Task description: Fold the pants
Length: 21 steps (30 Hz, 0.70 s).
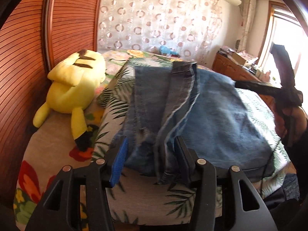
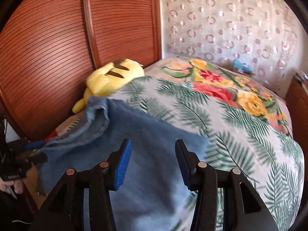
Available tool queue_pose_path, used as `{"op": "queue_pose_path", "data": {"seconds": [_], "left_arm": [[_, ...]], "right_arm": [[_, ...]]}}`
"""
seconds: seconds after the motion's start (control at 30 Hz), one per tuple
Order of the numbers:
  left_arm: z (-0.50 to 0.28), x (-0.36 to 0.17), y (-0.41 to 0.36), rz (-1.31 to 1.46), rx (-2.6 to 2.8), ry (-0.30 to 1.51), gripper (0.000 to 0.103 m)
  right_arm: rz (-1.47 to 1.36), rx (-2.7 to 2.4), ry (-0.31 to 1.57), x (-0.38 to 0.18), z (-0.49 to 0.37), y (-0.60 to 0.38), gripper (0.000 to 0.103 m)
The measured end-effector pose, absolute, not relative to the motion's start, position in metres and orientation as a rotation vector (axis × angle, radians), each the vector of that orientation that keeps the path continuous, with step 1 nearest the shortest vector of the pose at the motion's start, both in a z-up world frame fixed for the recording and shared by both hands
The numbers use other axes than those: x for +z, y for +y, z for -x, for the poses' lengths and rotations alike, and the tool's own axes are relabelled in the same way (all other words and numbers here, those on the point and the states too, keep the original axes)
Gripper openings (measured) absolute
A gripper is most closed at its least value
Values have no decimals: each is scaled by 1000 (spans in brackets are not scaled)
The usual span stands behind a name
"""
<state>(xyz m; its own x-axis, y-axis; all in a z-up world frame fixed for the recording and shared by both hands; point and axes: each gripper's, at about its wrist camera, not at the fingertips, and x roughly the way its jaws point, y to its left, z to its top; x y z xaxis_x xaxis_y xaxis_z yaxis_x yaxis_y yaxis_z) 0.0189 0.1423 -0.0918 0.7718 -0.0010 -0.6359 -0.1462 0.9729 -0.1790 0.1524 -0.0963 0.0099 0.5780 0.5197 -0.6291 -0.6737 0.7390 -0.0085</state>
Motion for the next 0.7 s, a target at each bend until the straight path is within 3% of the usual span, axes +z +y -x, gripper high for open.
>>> {"op": "queue_pose_path", "data": {"seconds": [0.47, 0.57, 0.7], "left_arm": [[-15, -101, 152, 254, 105, 703, 61], [-14, -94, 153, 252, 111, 680, 78], [-15, -83, 149, 238, 103, 655, 78]], "right_arm": [[179, 662, 698, -24, -121, -139, 49], [188, 668, 699, -25, -122, -139, 49], [185, 663, 700, -25, -121, -139, 49]]}}
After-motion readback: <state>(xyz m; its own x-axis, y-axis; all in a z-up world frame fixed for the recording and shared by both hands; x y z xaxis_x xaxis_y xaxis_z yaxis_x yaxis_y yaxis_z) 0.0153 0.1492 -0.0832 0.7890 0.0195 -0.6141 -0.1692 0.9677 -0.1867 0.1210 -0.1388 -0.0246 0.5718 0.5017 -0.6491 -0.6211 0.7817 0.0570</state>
